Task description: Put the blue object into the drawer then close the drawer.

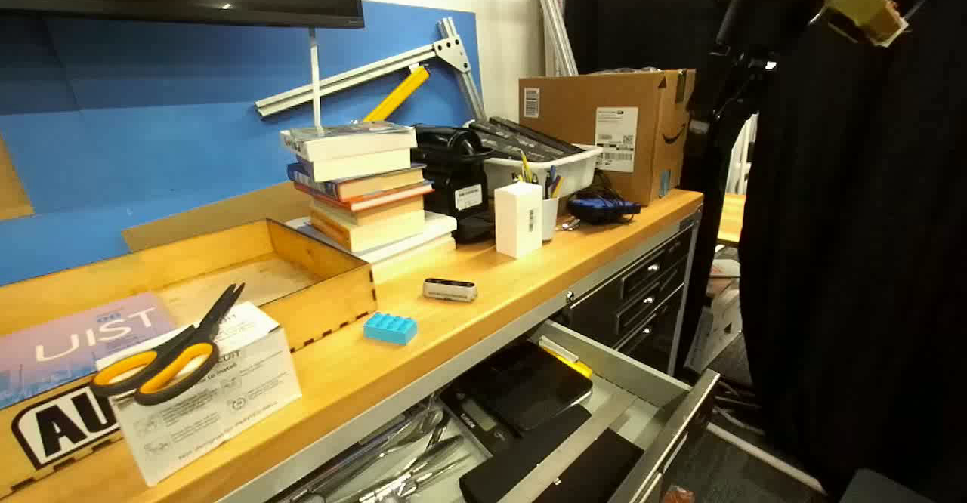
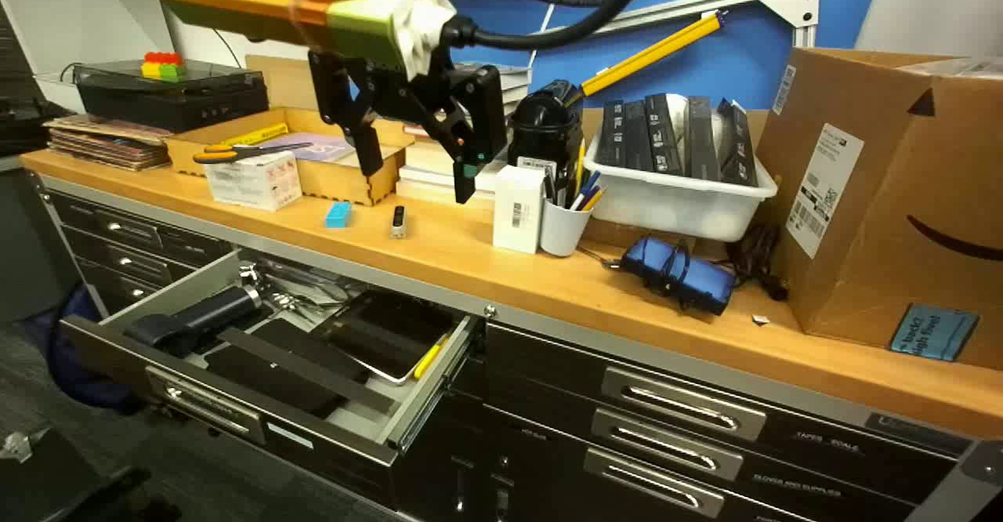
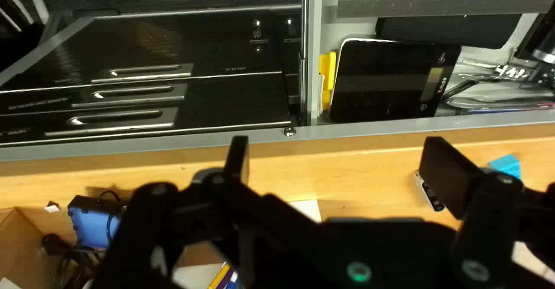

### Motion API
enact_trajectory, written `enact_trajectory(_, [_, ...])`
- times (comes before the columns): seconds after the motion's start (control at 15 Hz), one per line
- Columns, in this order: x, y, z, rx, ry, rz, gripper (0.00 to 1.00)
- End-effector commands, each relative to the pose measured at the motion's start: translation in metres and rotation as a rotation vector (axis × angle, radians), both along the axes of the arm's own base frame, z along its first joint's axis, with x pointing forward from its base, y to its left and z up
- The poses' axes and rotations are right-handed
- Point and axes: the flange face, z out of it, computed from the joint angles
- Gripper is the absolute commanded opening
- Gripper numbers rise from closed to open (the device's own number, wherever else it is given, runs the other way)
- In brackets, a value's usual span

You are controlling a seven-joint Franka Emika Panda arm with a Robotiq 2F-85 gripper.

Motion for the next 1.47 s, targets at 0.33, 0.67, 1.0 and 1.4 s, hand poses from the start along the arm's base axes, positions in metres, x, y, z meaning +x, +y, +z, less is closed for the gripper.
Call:
enact_trajectory(0.33, [0.0,-0.002,0.011,-0.006,-0.023,-0.003,1.0])
enact_trajectory(0.67, [0.047,0.067,0.012,-0.108,-0.067,0.07,1.0])
enact_trajectory(1.0, [0.093,0.214,-0.026,-0.202,-0.062,0.335,1.0])
enact_trajectory(1.4, [0.109,0.37,-0.096,-0.213,0.003,0.601,1.0])
